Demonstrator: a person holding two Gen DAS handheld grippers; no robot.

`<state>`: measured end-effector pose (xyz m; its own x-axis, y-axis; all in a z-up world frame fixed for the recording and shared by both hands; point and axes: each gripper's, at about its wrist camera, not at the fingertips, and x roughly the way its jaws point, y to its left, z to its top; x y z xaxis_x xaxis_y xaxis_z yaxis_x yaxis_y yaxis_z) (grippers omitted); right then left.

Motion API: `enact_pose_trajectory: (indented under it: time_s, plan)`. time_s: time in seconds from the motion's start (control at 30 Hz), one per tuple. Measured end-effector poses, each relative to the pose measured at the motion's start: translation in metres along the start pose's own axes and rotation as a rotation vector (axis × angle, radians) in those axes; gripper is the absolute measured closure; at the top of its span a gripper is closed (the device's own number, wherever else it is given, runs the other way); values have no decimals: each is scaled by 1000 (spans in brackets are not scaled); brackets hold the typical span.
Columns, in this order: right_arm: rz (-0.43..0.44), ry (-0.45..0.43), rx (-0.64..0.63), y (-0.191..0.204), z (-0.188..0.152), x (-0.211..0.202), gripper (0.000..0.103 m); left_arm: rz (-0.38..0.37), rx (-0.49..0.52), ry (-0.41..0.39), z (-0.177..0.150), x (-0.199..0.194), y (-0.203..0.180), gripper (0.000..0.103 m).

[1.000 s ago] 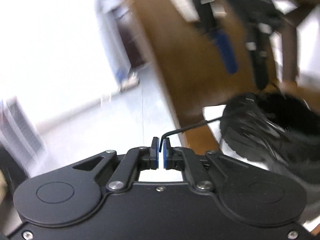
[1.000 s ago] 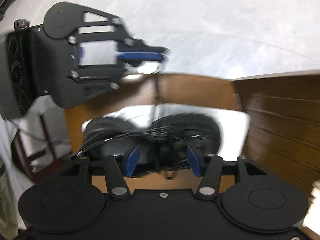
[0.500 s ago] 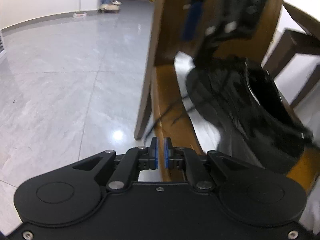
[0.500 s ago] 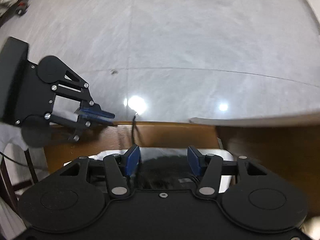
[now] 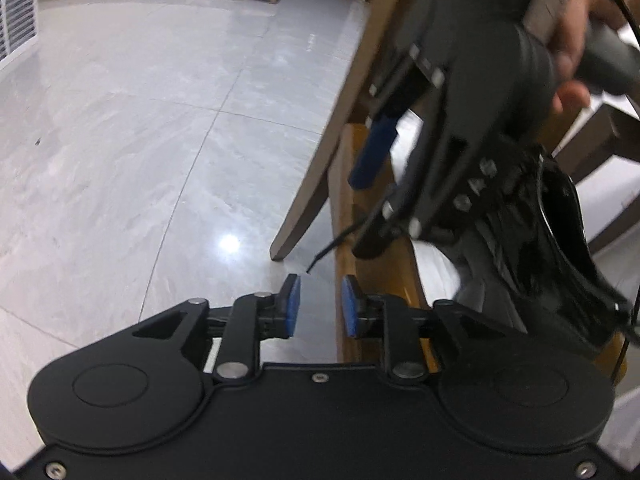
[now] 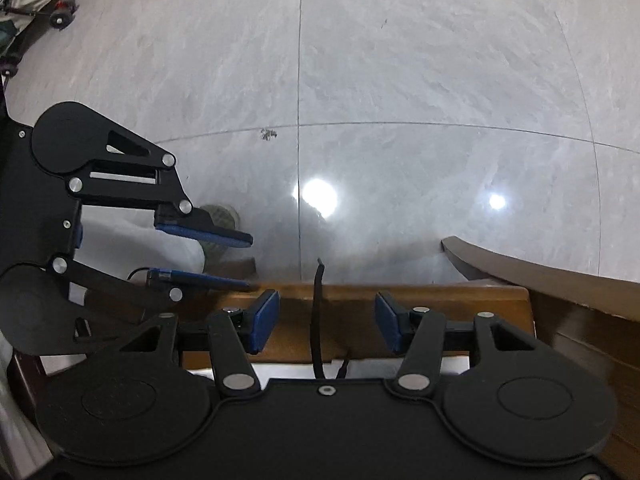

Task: Lace up shoes with both hands

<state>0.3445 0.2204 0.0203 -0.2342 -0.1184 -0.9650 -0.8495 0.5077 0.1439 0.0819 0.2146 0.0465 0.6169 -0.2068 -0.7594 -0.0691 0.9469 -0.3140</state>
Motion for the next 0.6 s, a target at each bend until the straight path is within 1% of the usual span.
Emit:
enact_pose_trajectory:
  time_s: [0.03, 0.07, 0.1, 0.17, 0.23, 0.3, 0.37, 0.4, 0.43, 0.47, 0.5, 0.57, 0.6]
  plan:
    - [3, 0, -8, 0, -1, 1, 50, 21, -34, -7, 1, 0, 5, 49]
    - [0, -13, -9, -1, -3, 1, 50, 53, -82, -22, 2, -1, 11, 38]
    - [-4, -31, -2, -4, -3, 0, 50, 81, -124, -36, 3, -3, 17, 24]
    - [-14, -57, 17, -8, -3, -6, 50, 134, -243, -79, 4, -10, 35, 23]
    - [-18, -53, 17, -9, -1, -4, 50, 145, -312, -86, 3, -12, 45, 23]
    - [0, -14, -7, -6, 0, 4, 50, 146, -344, -74, 2, -12, 50, 23]
    - [-2, 44, -45, -1, -2, 14, 49, 145, -327, -71, 3, -11, 47, 22]
    - [-9, 50, -53, 0, -3, 15, 52, 143, -323, -69, 4, -11, 47, 22]
    - [-19, 49, -46, -1, -4, 14, 57, 137, -329, -66, 4, -10, 47, 21]
    - [-29, 49, -38, -3, -4, 13, 87, 130, -337, -66, 5, -10, 48, 21]
    - [-39, 49, -30, -4, -5, 11, 100, 124, -347, -67, 6, -10, 49, 21]
    - [-70, 33, -38, -3, -8, 8, 100, 96, -384, -78, 4, -8, 53, 21]
    - [-118, -8, -49, 1, -12, 2, 100, 73, -419, -88, 2, -7, 56, 21]
